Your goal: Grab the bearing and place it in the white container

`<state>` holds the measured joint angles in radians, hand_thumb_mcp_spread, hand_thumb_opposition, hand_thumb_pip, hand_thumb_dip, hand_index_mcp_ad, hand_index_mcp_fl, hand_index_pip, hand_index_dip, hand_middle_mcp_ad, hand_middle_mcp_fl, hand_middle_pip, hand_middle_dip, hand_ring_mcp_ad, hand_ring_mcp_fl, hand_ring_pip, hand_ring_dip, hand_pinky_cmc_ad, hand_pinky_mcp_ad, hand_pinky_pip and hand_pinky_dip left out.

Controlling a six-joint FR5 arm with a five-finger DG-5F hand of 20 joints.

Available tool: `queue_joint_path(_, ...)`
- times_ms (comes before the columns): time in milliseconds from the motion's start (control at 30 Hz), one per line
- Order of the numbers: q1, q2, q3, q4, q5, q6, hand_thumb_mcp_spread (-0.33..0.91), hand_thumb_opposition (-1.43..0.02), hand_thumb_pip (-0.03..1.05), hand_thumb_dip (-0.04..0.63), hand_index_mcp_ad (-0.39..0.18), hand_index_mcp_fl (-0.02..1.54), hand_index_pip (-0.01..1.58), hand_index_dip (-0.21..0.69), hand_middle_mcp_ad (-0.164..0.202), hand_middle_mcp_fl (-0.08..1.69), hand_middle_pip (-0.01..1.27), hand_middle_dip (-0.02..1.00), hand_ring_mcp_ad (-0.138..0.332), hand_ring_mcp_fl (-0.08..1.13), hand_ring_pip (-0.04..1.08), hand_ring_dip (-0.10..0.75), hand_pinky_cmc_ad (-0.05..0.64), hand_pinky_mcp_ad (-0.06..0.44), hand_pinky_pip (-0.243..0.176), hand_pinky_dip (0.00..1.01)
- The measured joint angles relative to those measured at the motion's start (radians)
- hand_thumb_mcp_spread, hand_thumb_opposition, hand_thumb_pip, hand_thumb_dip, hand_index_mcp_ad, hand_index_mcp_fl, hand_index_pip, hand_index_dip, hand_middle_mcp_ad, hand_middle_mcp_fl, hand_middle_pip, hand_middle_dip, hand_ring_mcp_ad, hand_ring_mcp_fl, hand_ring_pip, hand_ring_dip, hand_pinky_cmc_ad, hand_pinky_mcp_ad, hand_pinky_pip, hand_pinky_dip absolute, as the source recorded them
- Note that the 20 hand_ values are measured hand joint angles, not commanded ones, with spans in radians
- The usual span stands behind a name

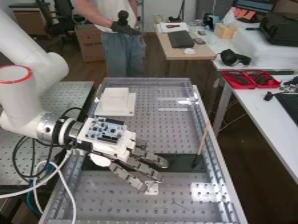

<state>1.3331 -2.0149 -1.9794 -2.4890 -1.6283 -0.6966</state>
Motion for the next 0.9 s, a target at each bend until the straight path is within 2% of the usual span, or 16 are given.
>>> queue_joint_path(900,-0.001,-0.003,-0.002,0.009,0.011,0.005,0.35,-0.86,0.73,0.330,-0.070,0.01,1.48,0.169,0.045,0.00,0.13,0.16,0.176,0.00,0.09,0.068,0.375,0.314,-0.091,0.28)
